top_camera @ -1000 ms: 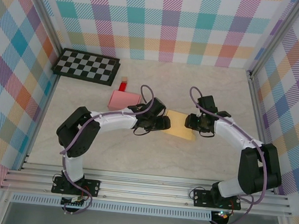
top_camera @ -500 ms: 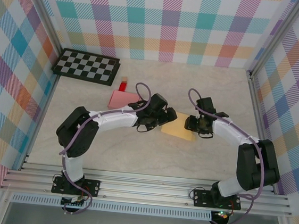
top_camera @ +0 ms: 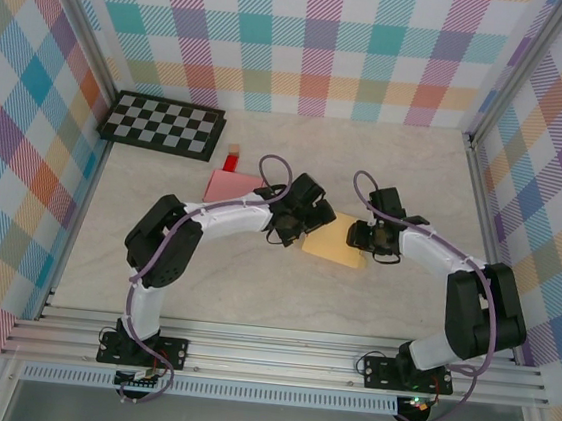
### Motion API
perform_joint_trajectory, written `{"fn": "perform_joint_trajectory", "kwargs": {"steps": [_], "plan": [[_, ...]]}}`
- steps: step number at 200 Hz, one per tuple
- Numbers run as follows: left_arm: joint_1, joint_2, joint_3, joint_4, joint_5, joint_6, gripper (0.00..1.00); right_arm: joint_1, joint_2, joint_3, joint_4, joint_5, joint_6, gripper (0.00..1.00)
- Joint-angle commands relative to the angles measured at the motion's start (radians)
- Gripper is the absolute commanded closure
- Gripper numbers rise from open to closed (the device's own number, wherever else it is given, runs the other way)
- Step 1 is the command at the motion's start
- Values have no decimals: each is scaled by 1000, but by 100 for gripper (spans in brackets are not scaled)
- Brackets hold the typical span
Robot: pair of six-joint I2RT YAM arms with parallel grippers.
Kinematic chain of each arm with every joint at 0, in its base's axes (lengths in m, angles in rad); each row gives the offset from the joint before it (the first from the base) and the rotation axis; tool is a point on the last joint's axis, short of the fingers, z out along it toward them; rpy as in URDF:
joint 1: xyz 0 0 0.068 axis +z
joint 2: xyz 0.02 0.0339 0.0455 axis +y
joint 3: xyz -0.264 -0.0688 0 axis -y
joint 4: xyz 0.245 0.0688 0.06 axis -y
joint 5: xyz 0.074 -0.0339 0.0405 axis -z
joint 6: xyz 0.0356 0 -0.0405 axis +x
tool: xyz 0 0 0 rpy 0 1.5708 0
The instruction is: Fold the paper box
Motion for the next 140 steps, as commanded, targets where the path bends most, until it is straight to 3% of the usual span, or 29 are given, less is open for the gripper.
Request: {"fn": "perform_joint_trajectory", "kwargs": {"steps": [1, 140], "plan": [[-23, 16, 30, -61, -16, -26, 3, -8, -24, -20, 4, -11, -9, 54], [-55, 59, 62, -67, -19, -31, 10, -7, -24, -21, -5, 3, -27, 54]]}}
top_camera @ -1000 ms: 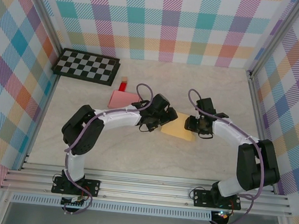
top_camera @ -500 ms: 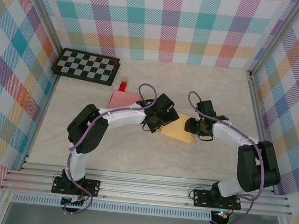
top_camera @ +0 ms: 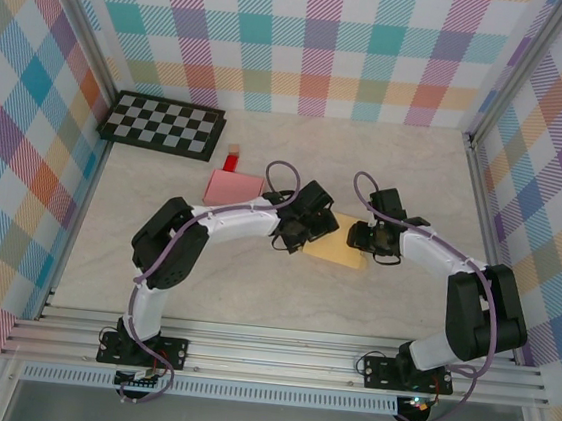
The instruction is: Fold the paper box
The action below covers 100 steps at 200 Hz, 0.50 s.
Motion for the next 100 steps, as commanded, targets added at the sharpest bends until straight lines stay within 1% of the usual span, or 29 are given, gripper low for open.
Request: {"fn": "perform_joint_trajectory", "kwargs": {"steps": [1, 19, 63, 100], "plan": [[-8, 29, 29, -18, -1, 0, 10, -7, -18, -13, -10, 2, -20, 54], [-7, 37, 29, -5, 7, -7, 11, -8, -18, -14, -12, 2, -19, 54], [2, 43, 27, -18, -27, 15, 14, -7, -19, -19, -8, 0, -20, 54], [12, 53, 6, -4, -24, 8, 16, -8, -21, -26, -6, 0, -22, 54]]}}
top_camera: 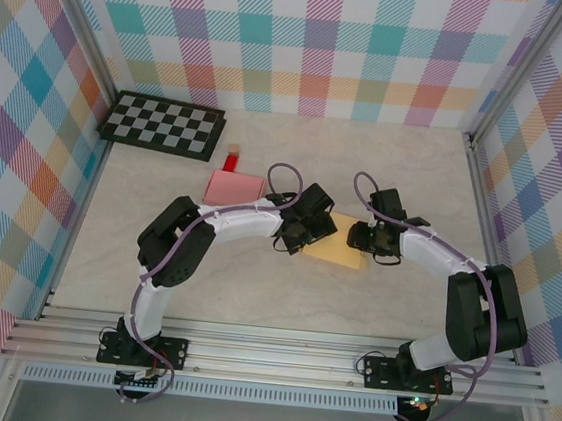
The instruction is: Fold the paper box
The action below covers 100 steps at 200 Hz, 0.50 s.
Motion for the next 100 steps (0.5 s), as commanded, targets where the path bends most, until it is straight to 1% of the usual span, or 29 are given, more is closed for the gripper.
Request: {"fn": "perform_joint_trajectory", "kwargs": {"steps": [1, 53, 100], "plan": [[8, 16, 2, -3, -13, 4, 16, -7, -19, -21, -8, 1, -22, 54], [10, 22, -2, 7, -14, -2, 18, -8, -23, -26, -8, -5, -19, 54], [11, 41, 0, 7, -15, -11, 19, -7, -53, -26, -3, -29, -15, 53]]}}
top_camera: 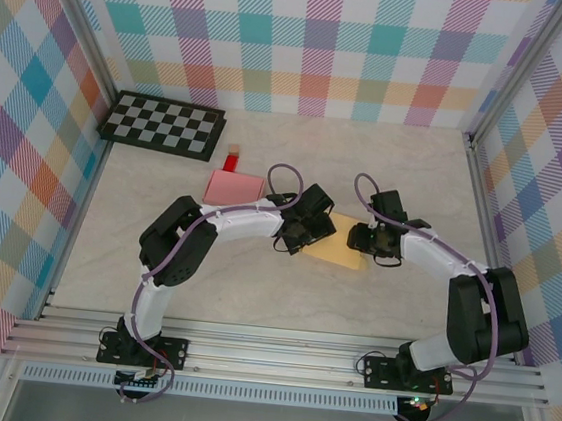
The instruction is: Fold the paper box
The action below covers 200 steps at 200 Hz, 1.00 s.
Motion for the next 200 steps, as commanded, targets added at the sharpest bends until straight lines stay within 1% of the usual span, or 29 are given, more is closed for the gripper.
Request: {"fn": "perform_joint_trajectory", "kwargs": {"steps": [1, 60, 89, 122, 163, 200], "plan": [[7, 29, 2, -1, -15, -10, 18, -7, -34, -10, -3, -23, -16, 53], [6, 37, 0, -13, -30, -10, 19, -8, -80, 14, -40, -29, -17, 53], [8, 43, 2, -17, -42, -9, 22, -8, -114, 30, -84, -28, -16, 52], [11, 43, 1, -24, -49, -4, 22, -7, -166, 26, -141, -43, 3, 52], [13, 40, -1, -31, -63, 4, 22, -8, -236, -78, -80, -124, 94, 54], [13, 40, -4, -34, -69, 4, 22, -7, -235, -160, -4, -174, 156, 59]]}}
